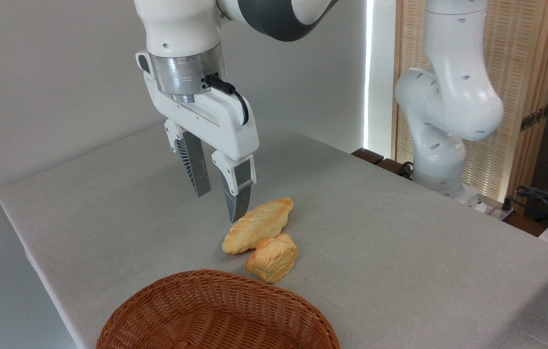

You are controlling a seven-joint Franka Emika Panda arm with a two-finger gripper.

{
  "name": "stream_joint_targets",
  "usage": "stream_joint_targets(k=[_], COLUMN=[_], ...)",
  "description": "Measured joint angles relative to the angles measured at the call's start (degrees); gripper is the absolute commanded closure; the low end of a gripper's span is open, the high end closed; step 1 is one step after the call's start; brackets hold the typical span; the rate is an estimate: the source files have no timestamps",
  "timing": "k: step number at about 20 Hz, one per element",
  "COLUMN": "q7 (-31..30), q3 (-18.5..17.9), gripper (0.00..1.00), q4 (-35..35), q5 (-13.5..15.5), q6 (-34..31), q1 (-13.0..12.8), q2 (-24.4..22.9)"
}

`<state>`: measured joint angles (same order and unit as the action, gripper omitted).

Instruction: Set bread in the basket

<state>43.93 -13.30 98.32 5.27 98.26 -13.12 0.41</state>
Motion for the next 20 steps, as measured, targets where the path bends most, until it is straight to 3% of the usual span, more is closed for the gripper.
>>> stream_joint_targets(k=[20], q7=[-0.07], q3=[-0.08], gripper=[0.00], q4=[0.00], q5=[0.00], q6=[0.84], q1=[0.00], q2=[0.00])
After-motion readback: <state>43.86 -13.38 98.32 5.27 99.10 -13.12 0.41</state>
